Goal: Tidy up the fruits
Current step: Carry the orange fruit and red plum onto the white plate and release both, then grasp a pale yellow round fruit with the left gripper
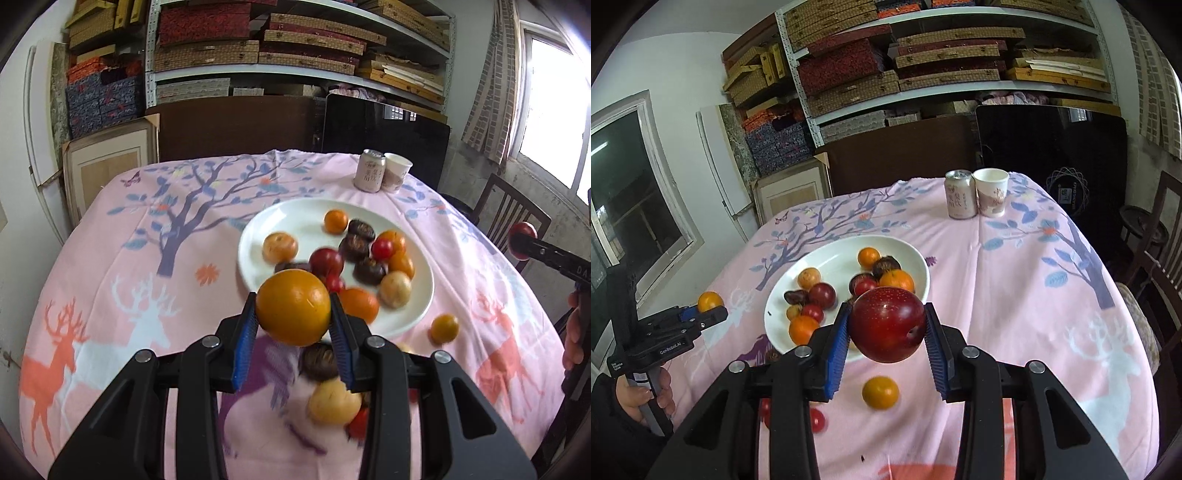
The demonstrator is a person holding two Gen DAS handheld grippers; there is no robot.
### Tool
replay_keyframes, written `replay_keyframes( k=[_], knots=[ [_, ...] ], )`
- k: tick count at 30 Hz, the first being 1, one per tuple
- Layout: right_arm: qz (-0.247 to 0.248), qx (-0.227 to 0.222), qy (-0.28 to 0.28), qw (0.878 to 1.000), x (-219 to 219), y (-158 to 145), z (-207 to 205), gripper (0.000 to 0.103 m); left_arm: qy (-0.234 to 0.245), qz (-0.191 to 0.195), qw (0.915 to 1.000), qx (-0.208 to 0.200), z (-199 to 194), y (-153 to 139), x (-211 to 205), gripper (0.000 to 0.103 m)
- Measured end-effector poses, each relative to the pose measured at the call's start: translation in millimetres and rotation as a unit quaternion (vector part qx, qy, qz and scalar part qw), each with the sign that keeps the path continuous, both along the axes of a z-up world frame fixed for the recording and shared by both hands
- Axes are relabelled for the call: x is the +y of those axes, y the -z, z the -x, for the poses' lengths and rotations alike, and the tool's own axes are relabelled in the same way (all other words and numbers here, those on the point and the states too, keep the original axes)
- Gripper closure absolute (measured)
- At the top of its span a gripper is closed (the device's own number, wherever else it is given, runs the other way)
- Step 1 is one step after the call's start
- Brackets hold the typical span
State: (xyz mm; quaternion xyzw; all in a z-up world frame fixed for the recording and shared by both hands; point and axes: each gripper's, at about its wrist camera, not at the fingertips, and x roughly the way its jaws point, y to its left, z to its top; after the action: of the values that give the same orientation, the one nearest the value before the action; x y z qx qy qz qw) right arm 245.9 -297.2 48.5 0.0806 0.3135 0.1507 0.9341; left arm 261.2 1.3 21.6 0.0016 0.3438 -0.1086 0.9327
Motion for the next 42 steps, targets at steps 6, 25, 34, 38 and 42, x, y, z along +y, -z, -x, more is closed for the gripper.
replay_keyframes(
  k=[6, 25, 34, 38, 42],
  knots=[
    [0.012, 0.011, -0.033, 0.999, 46, 1, -78, 0.064, 0.007, 0.015, 0.9993, 0.035, -71, 10, -30, 0.067],
    [0.022, 0.039, -0.053, 0.998, 82, 55, -152, 0.05, -0.007, 0.027, 0.9984, 0.048, -135, 36, -36, 0.043],
    [-0.013, 0.048, -0.033, 0.998, 29, 36, -66, 0.044, 0.027, -0.005, 0.9992, 0.027, -30, 23, -21, 0.035],
    [-0.015, 0.048, -0.032, 0.998, 15, 48, -13, 0.04, 0.041, -0.041, 0.9977, 0.036, 17, 40, -23, 0.035],
    [-0.03, 0.057, -0.019, 0.998, 8, 70, 24, 0.037, 0.037, -0.046, 0.997, 0.05, 37, 62, -23, 0.035]
  ],
)
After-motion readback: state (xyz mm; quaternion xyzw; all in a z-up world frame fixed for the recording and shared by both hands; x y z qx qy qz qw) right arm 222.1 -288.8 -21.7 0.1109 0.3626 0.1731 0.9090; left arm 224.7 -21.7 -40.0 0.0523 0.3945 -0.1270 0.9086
